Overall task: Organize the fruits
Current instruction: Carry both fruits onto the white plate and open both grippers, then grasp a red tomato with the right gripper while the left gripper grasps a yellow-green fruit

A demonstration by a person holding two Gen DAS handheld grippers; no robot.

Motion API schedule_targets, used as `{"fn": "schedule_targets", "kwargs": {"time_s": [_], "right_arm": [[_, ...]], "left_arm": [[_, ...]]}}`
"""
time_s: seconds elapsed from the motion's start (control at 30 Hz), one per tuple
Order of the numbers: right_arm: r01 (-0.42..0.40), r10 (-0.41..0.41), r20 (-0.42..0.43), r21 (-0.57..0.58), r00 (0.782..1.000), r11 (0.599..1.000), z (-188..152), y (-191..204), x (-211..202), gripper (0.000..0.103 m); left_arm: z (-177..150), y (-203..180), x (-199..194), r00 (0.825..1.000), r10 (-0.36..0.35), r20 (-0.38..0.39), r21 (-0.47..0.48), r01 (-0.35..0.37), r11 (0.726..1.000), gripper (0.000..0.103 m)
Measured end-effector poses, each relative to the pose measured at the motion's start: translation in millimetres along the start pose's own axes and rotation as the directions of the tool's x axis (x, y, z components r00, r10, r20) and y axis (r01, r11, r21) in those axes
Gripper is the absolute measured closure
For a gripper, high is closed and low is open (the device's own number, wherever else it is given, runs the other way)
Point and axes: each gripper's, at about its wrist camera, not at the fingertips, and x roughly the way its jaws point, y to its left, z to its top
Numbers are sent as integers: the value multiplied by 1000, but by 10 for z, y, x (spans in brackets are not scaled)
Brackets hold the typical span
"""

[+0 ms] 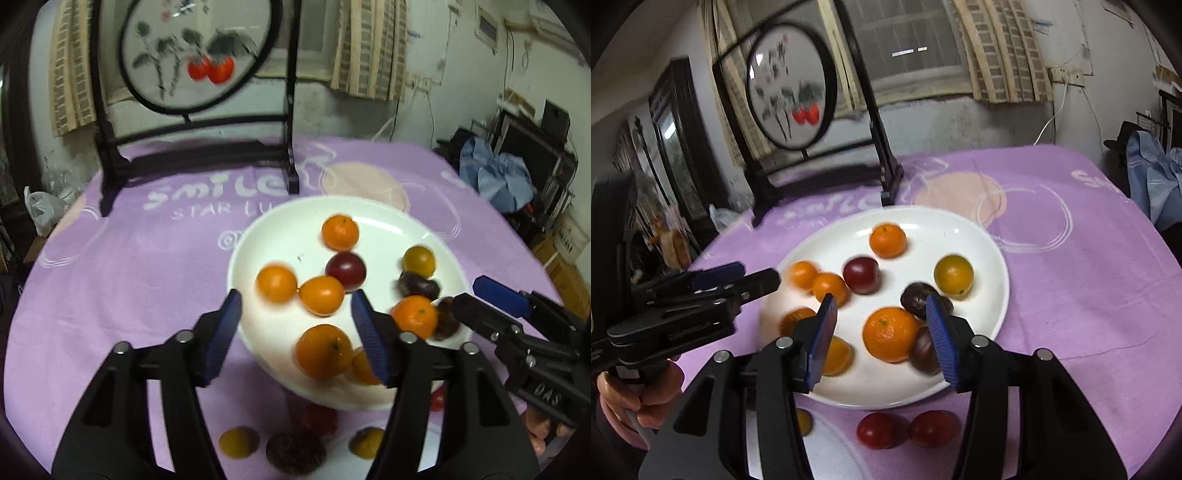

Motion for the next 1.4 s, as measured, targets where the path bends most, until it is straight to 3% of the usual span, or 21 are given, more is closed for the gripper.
{"fn": "schedule_targets", "kwargs": {"time_s": [0.17,0.33,0.5,0.7,0.97,1.2,1.3,1.37,1.4], "right_arm": [[47,-43,-46,78,998,996,-51,-223,-223,52],[69,-46,-163,136,986,988,-263,-314,-140,53],[94,-71,-241,85,968,992,-435,-248,2,54],[116,-88,-267,93,960,989,-491,-298,58,57],[89,-49,-298,123,953,988,-566,-320,183,59],[82,-43,-302,118,952,990,-584,-303,192,72],[87,-40,-270,165,962,982,-537,-378,120,72],[96,-45,-239,207,970,974,-495,-449,43,72],[103,-51,-230,220,972,970,-480,-473,19,72]], "left_arm": [[-174,122,-607,994,65,89,-20,-64,998,15],[-662,383,-665,985,159,63,-64,-155,986,15],[-759,583,-602,988,153,-3,-137,-152,979,15],[-782,619,-573,987,157,-17,-146,-158,977,15],[-784,596,-550,988,150,-24,-138,-152,979,15],[-793,639,-474,988,150,-41,-138,-155,978,15],[-817,649,-371,988,136,-72,-116,-144,983,21],[-842,636,-280,988,118,-101,-91,-127,988,39],[-859,624,-225,987,112,-118,-72,-121,990,44]]}}
